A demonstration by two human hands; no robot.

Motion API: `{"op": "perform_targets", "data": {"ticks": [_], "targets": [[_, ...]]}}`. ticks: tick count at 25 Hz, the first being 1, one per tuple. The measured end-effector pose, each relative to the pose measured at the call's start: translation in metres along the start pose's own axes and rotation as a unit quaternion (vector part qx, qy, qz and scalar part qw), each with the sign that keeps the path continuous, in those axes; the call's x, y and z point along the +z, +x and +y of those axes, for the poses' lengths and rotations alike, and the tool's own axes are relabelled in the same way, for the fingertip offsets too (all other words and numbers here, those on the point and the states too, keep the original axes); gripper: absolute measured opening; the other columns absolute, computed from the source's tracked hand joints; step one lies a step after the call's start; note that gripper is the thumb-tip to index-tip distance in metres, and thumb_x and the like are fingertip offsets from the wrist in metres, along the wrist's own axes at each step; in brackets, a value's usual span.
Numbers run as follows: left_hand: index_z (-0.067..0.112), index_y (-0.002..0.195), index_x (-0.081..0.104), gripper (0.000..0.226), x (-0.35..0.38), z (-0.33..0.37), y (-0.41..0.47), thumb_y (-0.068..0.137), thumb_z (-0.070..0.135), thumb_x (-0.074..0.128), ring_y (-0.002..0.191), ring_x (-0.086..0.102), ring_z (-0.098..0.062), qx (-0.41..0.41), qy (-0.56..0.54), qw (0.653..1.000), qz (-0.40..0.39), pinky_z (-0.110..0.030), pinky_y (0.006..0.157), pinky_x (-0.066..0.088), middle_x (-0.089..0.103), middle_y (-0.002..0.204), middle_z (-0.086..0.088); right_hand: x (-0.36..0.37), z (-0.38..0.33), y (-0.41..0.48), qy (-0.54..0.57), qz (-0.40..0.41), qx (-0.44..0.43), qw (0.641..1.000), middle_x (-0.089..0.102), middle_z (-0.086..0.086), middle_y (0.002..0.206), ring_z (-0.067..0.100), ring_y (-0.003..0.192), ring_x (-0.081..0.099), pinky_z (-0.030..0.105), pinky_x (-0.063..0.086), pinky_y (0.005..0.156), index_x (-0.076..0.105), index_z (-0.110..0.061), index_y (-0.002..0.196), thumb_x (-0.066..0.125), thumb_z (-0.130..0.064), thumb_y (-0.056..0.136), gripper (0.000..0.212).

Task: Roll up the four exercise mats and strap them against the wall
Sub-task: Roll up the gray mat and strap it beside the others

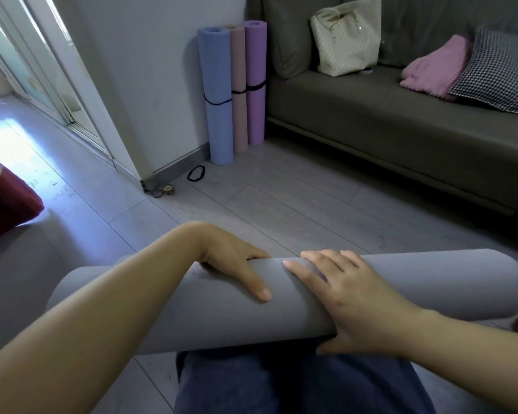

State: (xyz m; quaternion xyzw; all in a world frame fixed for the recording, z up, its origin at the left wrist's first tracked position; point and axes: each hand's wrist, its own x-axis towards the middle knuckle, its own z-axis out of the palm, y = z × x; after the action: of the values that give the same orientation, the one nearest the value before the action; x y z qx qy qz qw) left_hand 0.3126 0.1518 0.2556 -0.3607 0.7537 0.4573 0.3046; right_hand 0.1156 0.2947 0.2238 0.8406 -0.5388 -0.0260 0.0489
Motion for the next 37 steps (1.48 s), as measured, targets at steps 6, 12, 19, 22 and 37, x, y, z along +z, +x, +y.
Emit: {"op": "perform_targets", "data": {"ticks": [6,12,19,22,37], "targets": [[0.043,0.145,0.018,0.088,0.046,-0.008,-0.032,0.071,0.075,0.054,0.126,0.041,-0.008,0.037,0.134,0.93,0.34,-0.032,0.107,0.031,0.036,0.141,0.018,-0.004,0.01,0.017,0.092,-0.08,0.029,0.992,0.042,-0.003,0.135,0.02,0.118,0.043,0.04,0.039,0.098,0.012,-0.035,0.147,0.068,-0.073,0.053,0.115],[0.032,0.144,0.014,0.109,0.085,-0.025,-0.015,0.054,0.085,0.045,0.115,0.054,-0.027,0.0,0.344,0.829,0.44,-0.051,0.095,0.042,0.048,0.134,-0.001,-0.025,0.028,0.052,0.185,-0.205,0.033,0.961,0.046,-0.013,0.122,0.01,0.111,0.046,0.033,0.042,0.097,0.021,-0.046,0.14,0.077,-0.067,0.054,0.105],[0.039,0.142,0.008,0.103,0.079,-0.021,-0.021,0.057,0.08,0.05,0.121,0.045,-0.022,0.036,0.293,0.846,0.444,-0.042,0.102,0.037,0.04,0.137,0.007,-0.037,0.054,0.083,0.301,-0.342,0.113,0.883,0.073,-0.015,0.09,0.006,0.081,0.07,0.033,0.056,0.083,0.065,-0.032,0.098,0.064,-0.085,0.043,0.076],[0.044,0.143,0.005,0.101,0.085,-0.027,-0.041,0.06,0.081,0.051,0.124,0.041,-0.013,0.059,0.246,0.859,0.446,-0.033,0.105,0.032,0.034,0.14,0.014,-0.056,0.045,0.091,0.276,-0.366,0.083,0.885,0.074,-0.013,0.088,0.007,0.078,0.071,0.033,0.057,0.083,0.07,-0.029,0.096,0.062,-0.087,0.048,0.075],[0.045,0.137,0.03,0.087,0.029,0.002,-0.028,0.064,0.064,0.073,0.107,0.051,-0.009,-0.004,0.17,0.974,0.148,-0.028,0.089,0.041,0.051,0.117,0.018,-0.041,0.009,0.024,0.227,-0.184,0.109,0.95,0.048,-0.012,0.138,0.011,0.12,0.048,0.03,0.037,0.094,0.039,-0.038,0.137,0.045,-0.078,0.077,0.073]]}}
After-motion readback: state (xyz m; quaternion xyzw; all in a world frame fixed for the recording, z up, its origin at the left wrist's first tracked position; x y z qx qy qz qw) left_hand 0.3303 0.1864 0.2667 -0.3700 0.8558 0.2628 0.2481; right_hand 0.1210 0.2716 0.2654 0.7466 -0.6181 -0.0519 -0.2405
